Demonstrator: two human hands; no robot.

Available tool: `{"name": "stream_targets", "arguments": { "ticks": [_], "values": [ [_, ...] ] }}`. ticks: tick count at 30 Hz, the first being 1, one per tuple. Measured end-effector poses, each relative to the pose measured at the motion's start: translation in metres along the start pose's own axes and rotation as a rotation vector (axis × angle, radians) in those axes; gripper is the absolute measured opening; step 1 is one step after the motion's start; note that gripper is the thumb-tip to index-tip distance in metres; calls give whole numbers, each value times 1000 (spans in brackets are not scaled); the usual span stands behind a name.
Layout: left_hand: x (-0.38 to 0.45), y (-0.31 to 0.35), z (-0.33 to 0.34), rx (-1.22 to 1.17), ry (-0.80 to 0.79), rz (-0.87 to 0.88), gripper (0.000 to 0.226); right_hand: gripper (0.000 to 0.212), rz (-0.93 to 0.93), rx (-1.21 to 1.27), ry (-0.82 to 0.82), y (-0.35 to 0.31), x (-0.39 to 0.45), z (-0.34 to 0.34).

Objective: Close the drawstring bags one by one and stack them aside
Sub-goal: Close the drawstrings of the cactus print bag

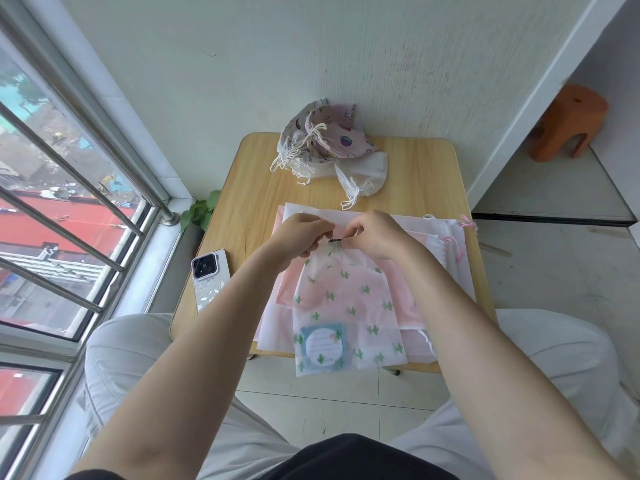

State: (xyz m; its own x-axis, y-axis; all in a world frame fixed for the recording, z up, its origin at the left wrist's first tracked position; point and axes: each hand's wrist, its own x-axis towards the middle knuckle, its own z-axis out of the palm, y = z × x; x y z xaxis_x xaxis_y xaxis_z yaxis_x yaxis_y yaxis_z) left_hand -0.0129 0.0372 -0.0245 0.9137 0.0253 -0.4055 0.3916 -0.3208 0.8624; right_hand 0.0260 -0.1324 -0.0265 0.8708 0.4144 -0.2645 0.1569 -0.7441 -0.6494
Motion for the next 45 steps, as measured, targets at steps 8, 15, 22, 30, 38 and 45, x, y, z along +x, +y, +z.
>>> {"name": "stream_targets", "arguments": {
  "ticks": [8,15,22,30,38,45],
  "values": [
    [0,-12,9,-149,5,60,19,2,9,9,-7,2,2,7],
    [3,-14,14,0,175,58,17,12,-23,42,-5,0,0,9],
    [6,-16,10,47,220,3,22,6,9,34,-46,0,1,0],
    [0,-6,13,94,47,22,26,17,10,182,22,-18,4,-14],
    [3,-7,8,162,-2,87,24,30,-33,685,111,-17,4,-6],
    [8,-7,2,-133,-54,-79,27,22,-14,566,112,-7,0,14]
  ]
}}
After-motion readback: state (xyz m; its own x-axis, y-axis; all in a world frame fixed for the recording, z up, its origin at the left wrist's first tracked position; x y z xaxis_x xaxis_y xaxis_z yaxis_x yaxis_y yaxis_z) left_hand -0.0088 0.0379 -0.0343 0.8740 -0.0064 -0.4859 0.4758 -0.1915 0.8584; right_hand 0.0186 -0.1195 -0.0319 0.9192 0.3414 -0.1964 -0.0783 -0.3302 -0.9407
